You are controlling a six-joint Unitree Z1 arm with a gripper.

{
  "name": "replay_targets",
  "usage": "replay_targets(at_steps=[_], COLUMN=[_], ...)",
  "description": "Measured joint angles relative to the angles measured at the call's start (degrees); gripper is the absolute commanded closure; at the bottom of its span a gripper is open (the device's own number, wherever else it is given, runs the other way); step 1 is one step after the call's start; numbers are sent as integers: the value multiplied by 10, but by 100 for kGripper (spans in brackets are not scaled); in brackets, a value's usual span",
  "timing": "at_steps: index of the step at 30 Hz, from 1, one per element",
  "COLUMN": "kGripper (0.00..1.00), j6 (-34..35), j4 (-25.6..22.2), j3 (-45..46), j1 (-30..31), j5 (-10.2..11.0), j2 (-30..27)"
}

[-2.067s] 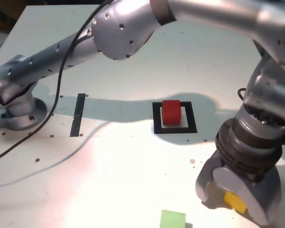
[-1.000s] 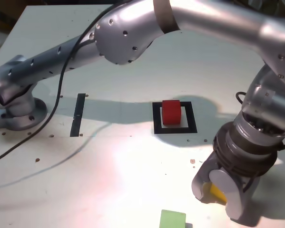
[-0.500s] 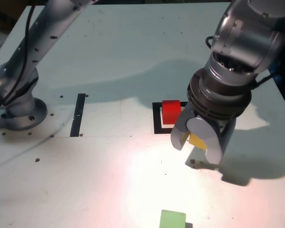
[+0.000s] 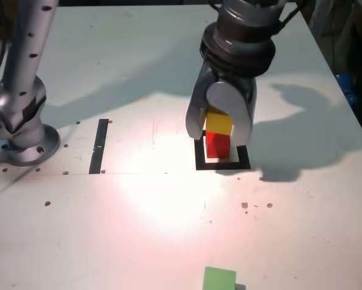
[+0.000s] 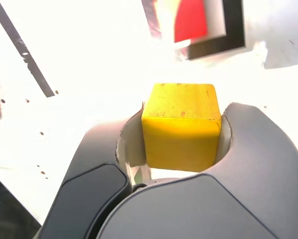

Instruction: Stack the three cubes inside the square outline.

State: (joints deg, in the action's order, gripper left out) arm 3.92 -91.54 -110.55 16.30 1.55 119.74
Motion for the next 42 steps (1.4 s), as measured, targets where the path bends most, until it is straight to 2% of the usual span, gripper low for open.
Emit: replay_targets(at_steps=[13,22,42], kGripper=[68,68,68], j6=[-39,-57,-71], j4=[55,99,122], j3=[87,117,128], j1=[-78,-100,-115], j5=[-26,-42,-56], j2=[-14,-14,2])
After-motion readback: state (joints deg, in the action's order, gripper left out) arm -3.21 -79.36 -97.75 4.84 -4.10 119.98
